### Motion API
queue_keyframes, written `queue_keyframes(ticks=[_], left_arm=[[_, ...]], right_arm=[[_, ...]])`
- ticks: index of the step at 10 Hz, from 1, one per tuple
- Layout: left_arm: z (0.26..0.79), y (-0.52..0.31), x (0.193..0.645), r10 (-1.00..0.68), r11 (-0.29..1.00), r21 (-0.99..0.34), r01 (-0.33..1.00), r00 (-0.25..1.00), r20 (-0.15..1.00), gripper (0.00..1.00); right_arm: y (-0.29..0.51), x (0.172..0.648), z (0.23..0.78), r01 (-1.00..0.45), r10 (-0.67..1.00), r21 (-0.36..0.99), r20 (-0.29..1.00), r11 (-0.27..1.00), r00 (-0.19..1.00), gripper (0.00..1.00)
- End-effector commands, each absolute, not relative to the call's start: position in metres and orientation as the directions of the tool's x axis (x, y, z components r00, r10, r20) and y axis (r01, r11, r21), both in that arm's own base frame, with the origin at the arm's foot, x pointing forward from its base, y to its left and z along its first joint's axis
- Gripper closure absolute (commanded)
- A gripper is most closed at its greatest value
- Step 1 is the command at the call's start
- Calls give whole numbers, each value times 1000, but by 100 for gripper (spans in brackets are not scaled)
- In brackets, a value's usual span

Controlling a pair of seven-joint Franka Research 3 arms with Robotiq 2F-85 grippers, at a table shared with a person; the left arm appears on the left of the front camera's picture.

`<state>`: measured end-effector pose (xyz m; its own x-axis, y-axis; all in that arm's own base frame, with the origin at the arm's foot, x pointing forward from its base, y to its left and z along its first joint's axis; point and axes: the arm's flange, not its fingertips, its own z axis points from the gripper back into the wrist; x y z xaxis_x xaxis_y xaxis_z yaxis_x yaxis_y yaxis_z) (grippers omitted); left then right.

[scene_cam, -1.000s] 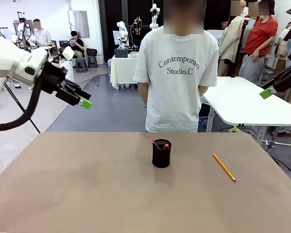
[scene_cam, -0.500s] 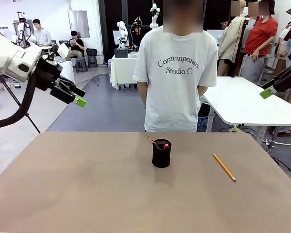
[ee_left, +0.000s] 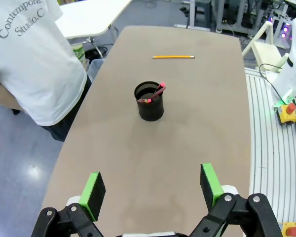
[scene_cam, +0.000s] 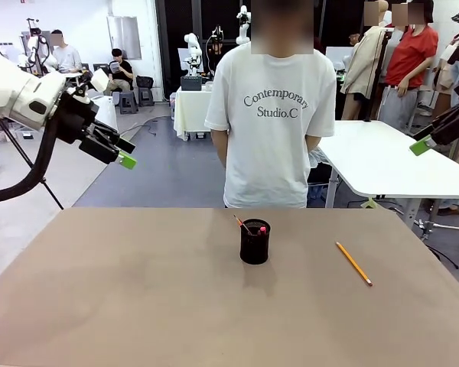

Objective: Place the pens into the pen holder.
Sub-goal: Pick up a writing instrument from the table and place it into the Pen holder.

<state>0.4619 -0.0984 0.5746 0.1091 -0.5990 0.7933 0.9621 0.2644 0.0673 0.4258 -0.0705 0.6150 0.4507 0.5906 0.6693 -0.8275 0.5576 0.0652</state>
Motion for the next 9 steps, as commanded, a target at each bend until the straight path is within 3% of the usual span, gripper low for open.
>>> queue_keyframes(ticks=[1, 5, 9], left_arm=[[575, -97, 462, -597, 271, 67, 960, 113, 794, 0], [575, -97, 462, -597, 271, 67, 960, 113, 794, 0], [575, -97, 462, -597, 271, 67, 960, 113, 794, 0]], right_arm=[[-69, 426, 617, -827, 584, 66, 677, 558, 448, 0], [-71, 426, 615, -828, 591, 65, 669, 558, 451, 0], [-3, 472, 587, -796, 660, 87, 509, 599, 552, 0]])
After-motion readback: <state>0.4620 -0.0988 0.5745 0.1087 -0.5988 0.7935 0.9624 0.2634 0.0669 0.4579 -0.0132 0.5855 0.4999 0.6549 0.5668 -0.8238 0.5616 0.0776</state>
